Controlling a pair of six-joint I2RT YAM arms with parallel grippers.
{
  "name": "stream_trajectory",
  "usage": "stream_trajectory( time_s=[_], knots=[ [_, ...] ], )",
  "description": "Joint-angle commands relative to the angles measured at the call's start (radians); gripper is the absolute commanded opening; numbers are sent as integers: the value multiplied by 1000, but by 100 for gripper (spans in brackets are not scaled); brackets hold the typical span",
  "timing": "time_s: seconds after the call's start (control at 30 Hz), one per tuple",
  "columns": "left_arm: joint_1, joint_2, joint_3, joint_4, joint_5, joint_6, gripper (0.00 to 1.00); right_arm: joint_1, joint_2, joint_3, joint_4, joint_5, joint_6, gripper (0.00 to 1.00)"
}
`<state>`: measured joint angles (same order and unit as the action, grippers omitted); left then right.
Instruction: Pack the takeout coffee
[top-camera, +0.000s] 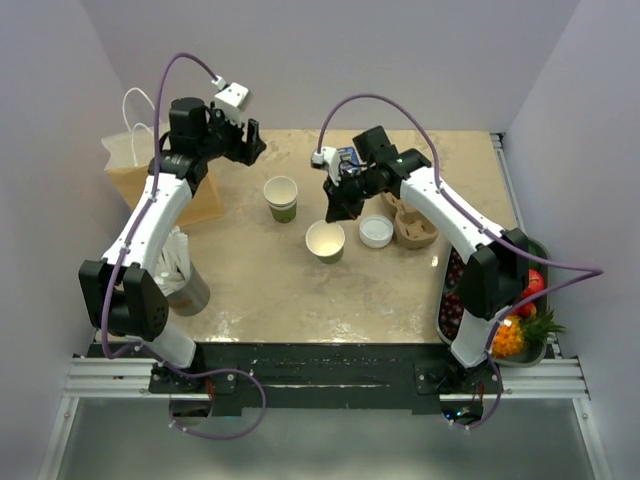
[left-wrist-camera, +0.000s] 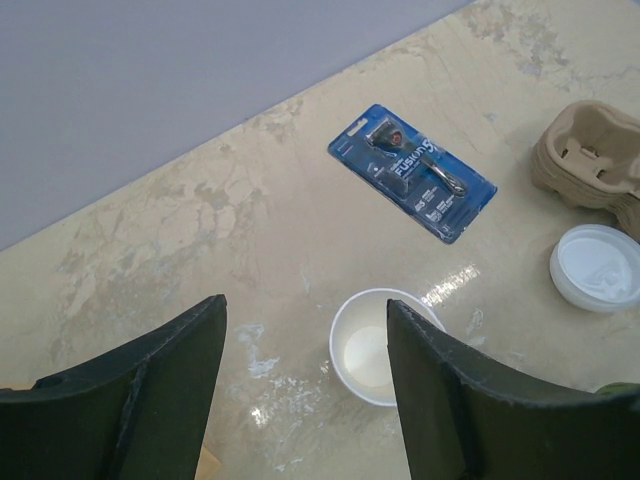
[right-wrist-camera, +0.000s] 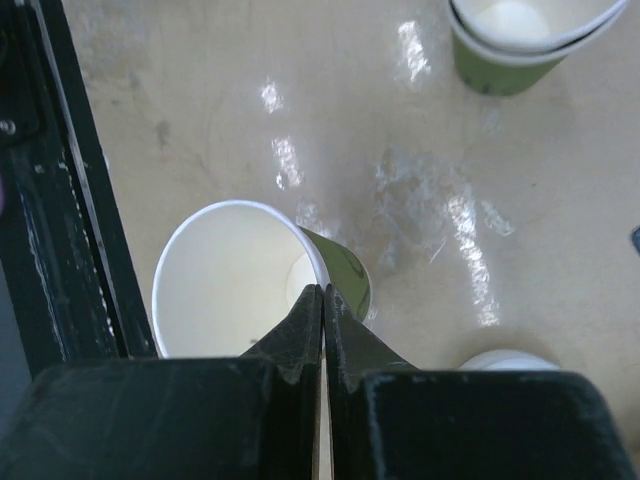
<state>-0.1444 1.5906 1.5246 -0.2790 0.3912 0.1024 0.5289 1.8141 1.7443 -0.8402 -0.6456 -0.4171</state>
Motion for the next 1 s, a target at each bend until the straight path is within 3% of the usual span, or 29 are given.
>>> stream_trajectory(
  time_s=[0.0,0.37,0.57,0.97],
  knots=[
    [-12,-23,-9,31,20,39,70,-6,-96,-96,95,-31,-130,0],
    [-26,2,-20,6,9,45,70,-29,-99,-238,227,-135,-123,0],
    [-32,28,16,-28,11,62,70,-69,-26,-198,204,-232,-115,0],
    [-32,52,45,-48,-3,100,70,-73,56,-174,230,-250,-106,0]
  ],
)
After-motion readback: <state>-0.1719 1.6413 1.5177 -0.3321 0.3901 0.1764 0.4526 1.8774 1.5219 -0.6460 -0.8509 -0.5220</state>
